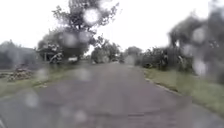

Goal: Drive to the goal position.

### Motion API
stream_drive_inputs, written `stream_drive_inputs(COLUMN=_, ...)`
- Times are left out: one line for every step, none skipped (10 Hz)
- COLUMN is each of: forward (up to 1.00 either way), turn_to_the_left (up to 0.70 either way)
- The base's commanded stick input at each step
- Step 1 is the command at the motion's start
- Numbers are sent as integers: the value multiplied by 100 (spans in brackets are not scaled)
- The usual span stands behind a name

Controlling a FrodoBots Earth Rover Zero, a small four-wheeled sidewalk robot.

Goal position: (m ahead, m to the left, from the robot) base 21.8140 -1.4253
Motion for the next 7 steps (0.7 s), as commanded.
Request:
stream_drive_inputs(forward=100, turn_to_the_left=0)
stream_drive_inputs(forward=100, turn_to_the_left=0)
stream_drive_inputs(forward=100, turn_to_the_left=0)
stream_drive_inputs(forward=100, turn_to_the_left=0)
stream_drive_inputs(forward=100, turn_to_the_left=0)
stream_drive_inputs(forward=100, turn_to_the_left=0)
stream_drive_inputs(forward=100, turn_to_the_left=0)
